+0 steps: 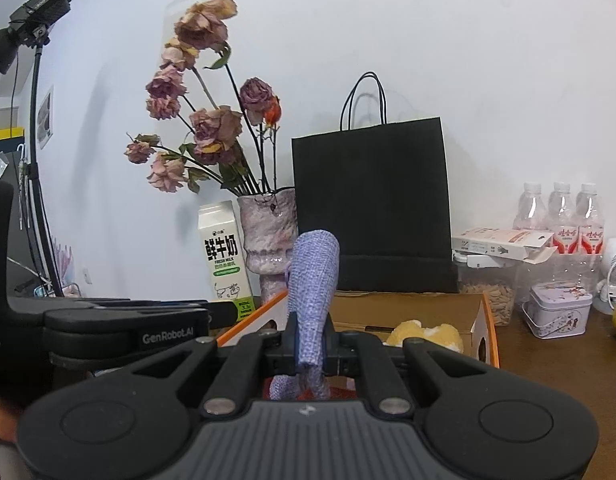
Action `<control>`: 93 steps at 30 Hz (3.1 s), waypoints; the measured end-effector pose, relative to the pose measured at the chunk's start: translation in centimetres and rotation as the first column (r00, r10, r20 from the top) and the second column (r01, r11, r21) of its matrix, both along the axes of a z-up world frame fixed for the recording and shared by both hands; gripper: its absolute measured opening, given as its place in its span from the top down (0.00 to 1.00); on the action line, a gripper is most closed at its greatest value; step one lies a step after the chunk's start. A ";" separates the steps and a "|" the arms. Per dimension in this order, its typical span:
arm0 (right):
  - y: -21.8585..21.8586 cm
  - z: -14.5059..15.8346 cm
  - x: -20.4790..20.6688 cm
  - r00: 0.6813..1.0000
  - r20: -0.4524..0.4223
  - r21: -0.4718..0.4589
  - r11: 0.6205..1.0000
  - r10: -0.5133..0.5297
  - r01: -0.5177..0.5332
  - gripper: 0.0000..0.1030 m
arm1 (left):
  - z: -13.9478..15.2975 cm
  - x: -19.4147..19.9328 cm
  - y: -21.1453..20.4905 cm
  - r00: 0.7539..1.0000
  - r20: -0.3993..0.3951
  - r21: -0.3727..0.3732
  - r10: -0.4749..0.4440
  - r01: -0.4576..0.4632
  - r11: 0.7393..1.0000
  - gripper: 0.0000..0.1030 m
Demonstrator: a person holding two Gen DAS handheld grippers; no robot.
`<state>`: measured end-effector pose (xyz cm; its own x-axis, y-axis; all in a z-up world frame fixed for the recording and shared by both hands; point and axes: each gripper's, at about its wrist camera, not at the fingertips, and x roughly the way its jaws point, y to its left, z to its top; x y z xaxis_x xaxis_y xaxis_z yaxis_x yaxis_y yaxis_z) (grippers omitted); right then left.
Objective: Organize objects
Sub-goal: 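Carry the soap bar and lavender bag with both grippers over the red box, then open both grippers to drop the soap bar and lavender bag into the box, then withdraw both grippers from the box back toward the table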
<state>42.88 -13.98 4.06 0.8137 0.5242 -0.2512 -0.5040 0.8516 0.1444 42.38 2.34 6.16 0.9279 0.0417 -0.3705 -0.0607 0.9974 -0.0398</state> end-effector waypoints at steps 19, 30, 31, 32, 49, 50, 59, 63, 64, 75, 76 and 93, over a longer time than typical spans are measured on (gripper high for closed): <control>2.6 -1.1 8.9 1.000 -0.025 -0.006 1.000 -0.009 0.009 0.93 | -1.7 9.0 0.2 0.996 0.052 -0.007 0.067 -0.067 0.998 0.79; 2.4 -3.7 12.2 0.998 -0.062 0.026 0.999 -0.025 0.027 0.93 | -4.2 11.2 1.8 0.998 0.026 -0.053 0.053 -0.051 0.997 0.79; 2.2 -3.9 12.4 0.998 -0.062 0.028 0.999 -0.033 0.035 0.93 | -4.5 11.3 1.8 0.998 0.023 -0.047 0.055 -0.054 0.997 0.79; 2.1 -4.1 12.6 0.997 -0.064 0.031 0.999 -0.040 0.042 0.93 | -4.7 11.5 1.8 0.998 0.017 -0.043 0.057 -0.056 0.998 0.79; 1.1 -6.3 14.7 0.983 -0.141 -0.008 0.993 -0.122 0.122 0.90 | -6.1 12.3 1.6 0.999 -0.011 -0.018 0.037 -0.037 0.999 0.79; 1.2 -6.3 14.7 0.982 -0.141 -0.015 0.992 -0.126 0.125 0.87 | -6.0 12.3 1.6 0.999 -0.009 -0.013 0.039 -0.039 0.999 0.78; 1.5 -6.2 14.4 0.962 -0.102 -0.116 0.964 -0.252 0.240 0.07 | -5.1 11.1 1.7 0.986 0.093 0.014 0.138 -0.140 0.990 0.00; 1.9 -6.1 14.3 0.957 -0.087 -0.150 0.953 -0.276 0.261 0.00 | -4.8 10.9 1.8 0.985 0.096 0.013 0.144 -0.146 0.989 0.00; 1.9 -6.1 14.3 0.957 -0.086 -0.157 0.952 -0.278 0.262 0.00 | -4.8 10.9 1.8 0.985 0.096 0.014 0.145 -0.147 0.989 0.00; 2.1 -5.3 13.5 0.960 -0.069 -0.174 0.951 -0.270 0.255 0.00 | -4.3 10.3 1.9 0.983 0.100 -0.001 0.154 -0.155 0.988 0.00; 2.2 -5.2 13.4 0.961 -0.066 -0.175 0.951 -0.269 0.254 0.00 | -4.3 10.3 1.9 0.983 0.093 -0.002 0.155 -0.156 0.988 0.00; 0.7 -2.4 9.7 0.970 -0.030 -0.165 0.958 -0.243 0.235 0.00 | -2.1 6.5 3.2 0.986 0.072 -0.024 0.151 -0.150 0.988 0.00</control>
<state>52.59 -13.27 1.65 0.8948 0.2661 -0.3584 -0.2789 0.9602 0.0167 48.86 5.58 4.05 0.9362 0.1768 -0.3038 -0.2063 0.9762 -0.0674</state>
